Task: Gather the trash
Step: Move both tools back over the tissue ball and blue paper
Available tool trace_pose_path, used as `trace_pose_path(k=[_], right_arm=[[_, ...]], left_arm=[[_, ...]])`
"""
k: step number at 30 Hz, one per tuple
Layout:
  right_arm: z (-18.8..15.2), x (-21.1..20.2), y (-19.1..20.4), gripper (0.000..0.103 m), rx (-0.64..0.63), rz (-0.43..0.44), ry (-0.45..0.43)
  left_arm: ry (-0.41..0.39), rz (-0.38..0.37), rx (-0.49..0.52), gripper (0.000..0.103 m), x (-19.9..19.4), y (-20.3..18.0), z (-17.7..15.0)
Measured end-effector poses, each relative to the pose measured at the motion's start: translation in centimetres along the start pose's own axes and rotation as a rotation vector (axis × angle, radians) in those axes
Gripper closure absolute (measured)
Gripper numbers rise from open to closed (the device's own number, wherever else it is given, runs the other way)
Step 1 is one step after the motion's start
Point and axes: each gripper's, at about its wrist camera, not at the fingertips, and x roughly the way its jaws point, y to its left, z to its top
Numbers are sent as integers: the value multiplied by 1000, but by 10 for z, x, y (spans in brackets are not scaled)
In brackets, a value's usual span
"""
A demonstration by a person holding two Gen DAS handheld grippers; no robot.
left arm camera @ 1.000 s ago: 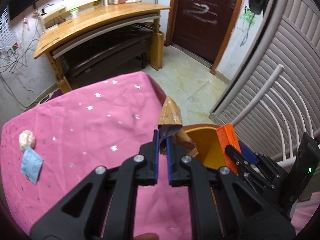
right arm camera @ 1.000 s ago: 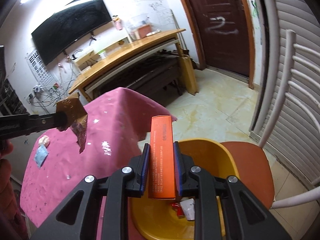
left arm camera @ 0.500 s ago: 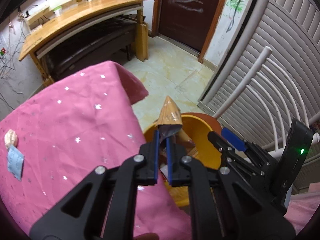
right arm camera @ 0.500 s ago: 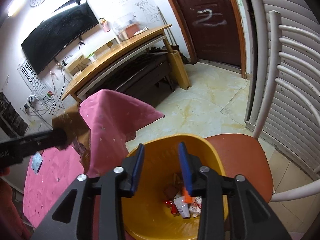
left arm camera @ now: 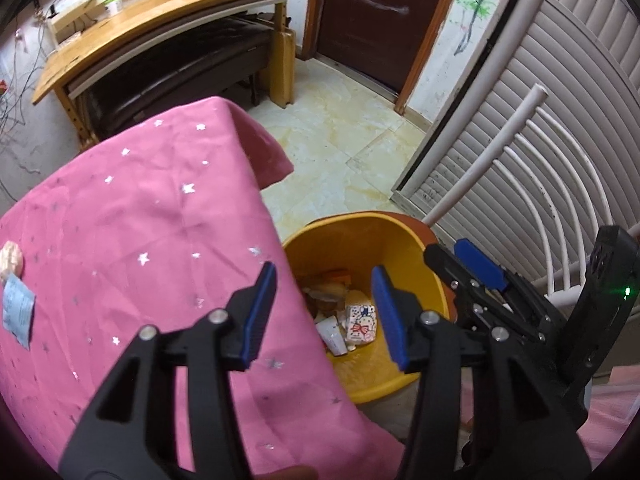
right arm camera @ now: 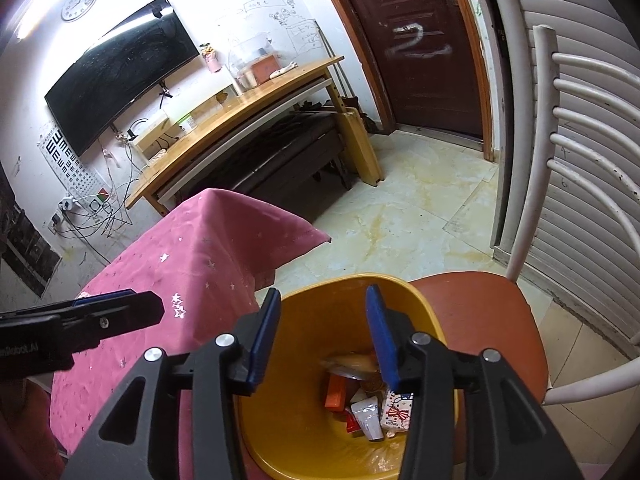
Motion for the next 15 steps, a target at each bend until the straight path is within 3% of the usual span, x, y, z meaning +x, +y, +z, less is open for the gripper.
trace_pose_path(k=[7, 15], right_arm=[[-2, -5, 23, 60, -52, 42, -17], [-9, -1, 68, 48, -153, 84, 1]], left_arm=[[-58, 14, -62, 56, -24, 38, -3], [-98, 51, -147, 54, -49, 94, -4]])
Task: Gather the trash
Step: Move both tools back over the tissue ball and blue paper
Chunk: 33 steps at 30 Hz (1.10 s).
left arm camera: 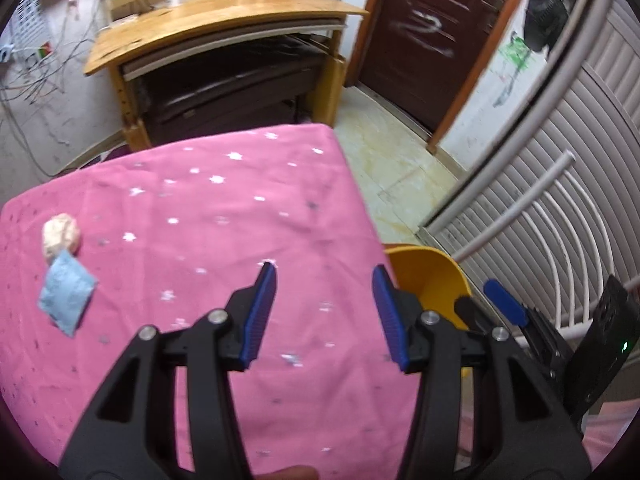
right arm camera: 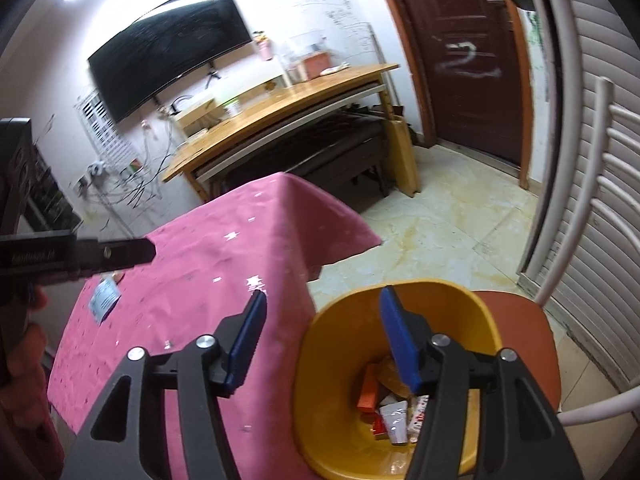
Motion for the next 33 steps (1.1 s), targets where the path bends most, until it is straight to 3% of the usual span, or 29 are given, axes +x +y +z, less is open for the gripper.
trace_pose_path(k=[10, 17, 27, 33], right_arm=[[-1, 15, 42, 41, -48, 41, 26], [7, 29, 92, 35, -130, 100, 40], [5, 58, 179, 27, -271, 186, 100], [1, 73, 220, 25, -332, 220, 132]], left_arm=[[-41, 59, -88, 49, -18, 62, 4], [-72, 110, -143, 30, -33, 113, 3], [-86, 188, -244, 28, -46, 196, 1], [-91, 242, -250, 28, -45, 225, 2]])
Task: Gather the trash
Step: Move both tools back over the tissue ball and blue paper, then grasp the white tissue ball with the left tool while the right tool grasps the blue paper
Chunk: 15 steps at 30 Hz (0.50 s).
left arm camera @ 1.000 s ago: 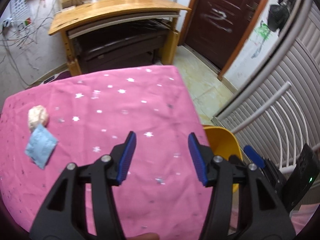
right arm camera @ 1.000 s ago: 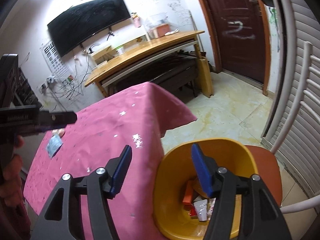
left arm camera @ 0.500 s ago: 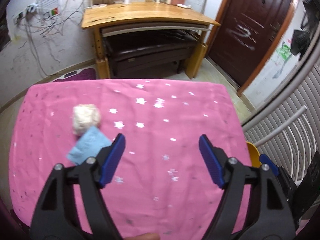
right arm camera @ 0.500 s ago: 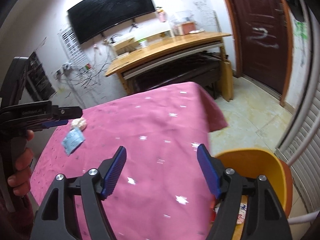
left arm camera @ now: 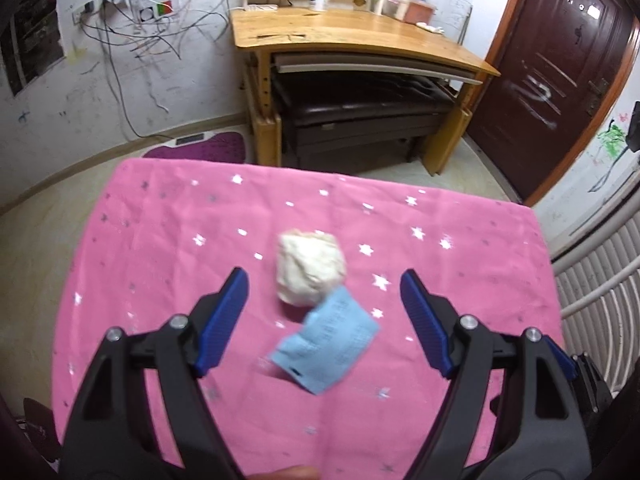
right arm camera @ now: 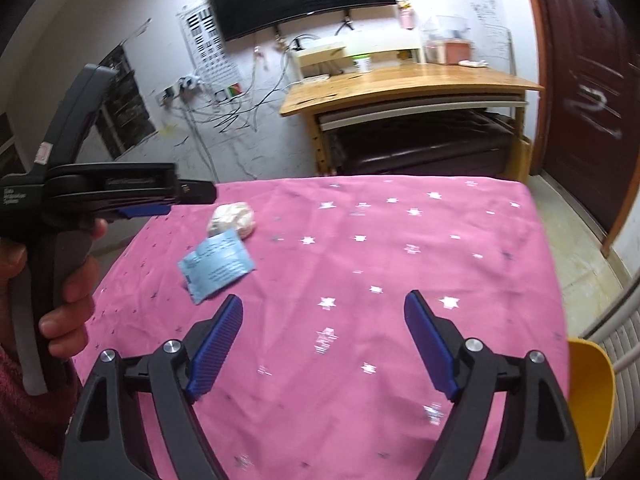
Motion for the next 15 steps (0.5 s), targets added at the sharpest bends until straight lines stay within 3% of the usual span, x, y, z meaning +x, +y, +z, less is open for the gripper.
trace_pose_path(k=[15], right_arm=[[7, 50, 61, 22, -113, 65, 92]], left_arm=[[75, -2, -24, 28, 40, 17, 11]])
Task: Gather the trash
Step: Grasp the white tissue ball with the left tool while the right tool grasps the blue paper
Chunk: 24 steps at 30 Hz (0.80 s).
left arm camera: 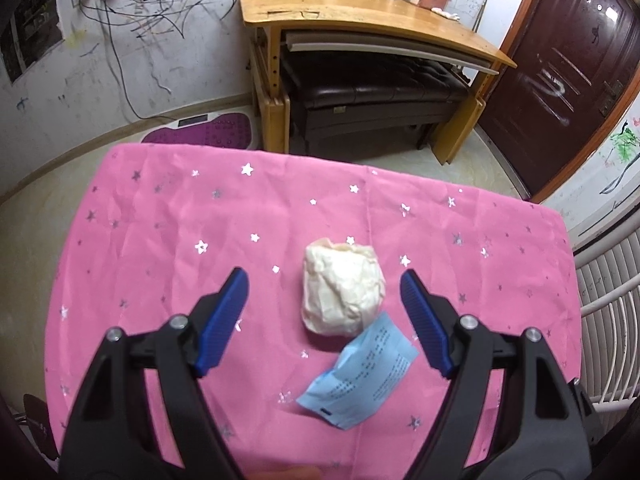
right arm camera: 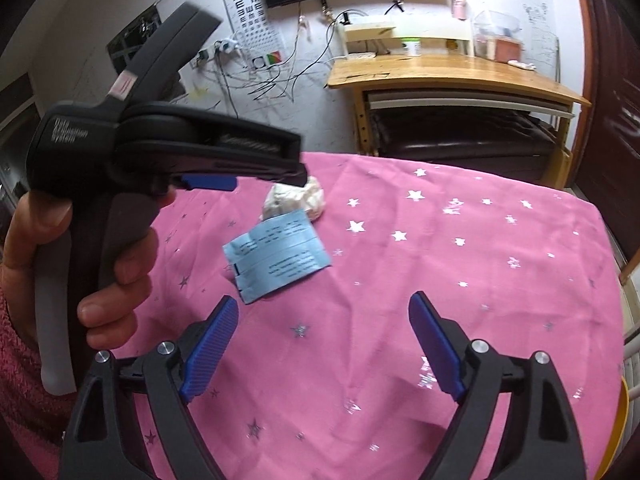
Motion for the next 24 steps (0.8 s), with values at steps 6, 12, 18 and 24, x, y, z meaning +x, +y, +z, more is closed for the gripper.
trace_pose_path(k=[6, 12, 18, 24], right_arm=[[8, 12, 5, 21, -11, 8, 12], [14, 21, 4, 20, -12, 3, 29], [22, 31, 11, 20, -40, 1, 44], [31, 49, 24, 20, -78, 13, 80]], left_arm=[[15, 10, 33, 29, 12, -5, 6], [55, -23, 42, 56, 26, -9, 6], [39, -22, 58, 58, 24, -7, 4], [-1, -16, 43, 58, 7, 9, 6]])
